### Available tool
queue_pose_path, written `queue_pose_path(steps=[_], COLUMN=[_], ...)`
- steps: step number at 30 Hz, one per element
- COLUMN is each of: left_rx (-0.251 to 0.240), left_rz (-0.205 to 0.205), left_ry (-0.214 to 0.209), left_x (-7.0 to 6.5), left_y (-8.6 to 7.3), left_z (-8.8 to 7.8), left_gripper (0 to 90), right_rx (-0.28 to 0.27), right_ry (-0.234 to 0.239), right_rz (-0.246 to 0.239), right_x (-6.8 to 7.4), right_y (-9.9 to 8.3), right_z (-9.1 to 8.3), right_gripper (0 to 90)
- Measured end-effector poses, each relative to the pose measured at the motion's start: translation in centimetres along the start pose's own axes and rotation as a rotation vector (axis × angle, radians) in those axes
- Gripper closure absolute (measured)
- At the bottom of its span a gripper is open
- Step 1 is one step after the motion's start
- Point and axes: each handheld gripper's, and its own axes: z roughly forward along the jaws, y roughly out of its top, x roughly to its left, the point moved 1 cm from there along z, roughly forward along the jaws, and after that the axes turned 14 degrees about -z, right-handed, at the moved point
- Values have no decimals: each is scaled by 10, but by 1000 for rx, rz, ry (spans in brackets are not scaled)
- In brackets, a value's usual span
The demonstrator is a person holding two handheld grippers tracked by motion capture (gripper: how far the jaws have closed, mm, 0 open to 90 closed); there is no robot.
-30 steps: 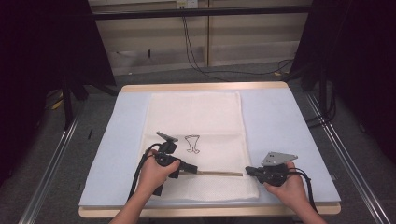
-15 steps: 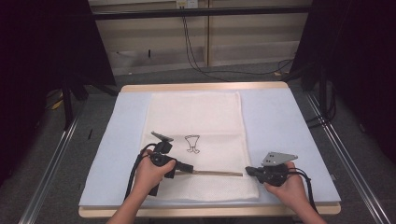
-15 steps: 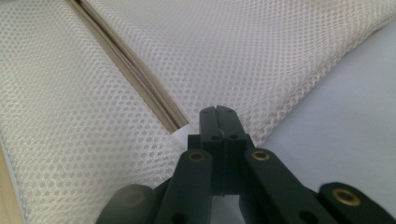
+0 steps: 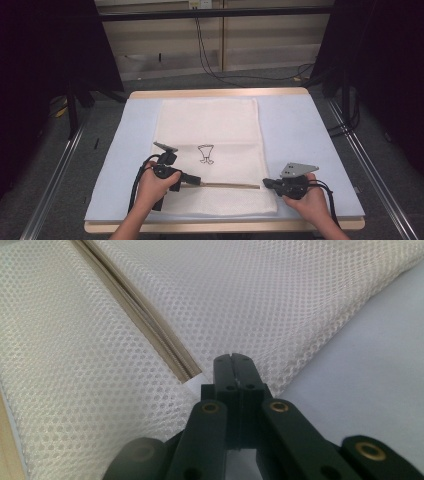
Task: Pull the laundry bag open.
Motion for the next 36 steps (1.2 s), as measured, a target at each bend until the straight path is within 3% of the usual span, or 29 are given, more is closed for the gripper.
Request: queue_pose_path(steps=[3, 11, 12, 13, 25, 36], left_rx=[1, -18, -12, -19, -53, -91], left_rz=[11, -8, 5, -12, -25, -63], left_ry=[11, 12, 16, 10, 20, 13], left_x=[1, 3, 4, 4, 19, 34], left_y=[0, -2, -2, -3, -8, -15], left_z=[-2, -7, -9, -10, -31, -52], left_gripper=[874, 874, 875, 874, 875, 874], right_rx=[-1, -3, -5, -5, 0, -1], right_ry=[1, 8, 12, 10, 2, 1], right_rz=[1, 5, 6, 4, 0, -3], right_x=[0, -1, -1, -2, 0, 0], right_y=[0, 0, 0, 0, 0, 0], right_z=[0, 0, 0, 0, 0, 0], right_gripper=[900, 900, 900, 900, 900, 900])
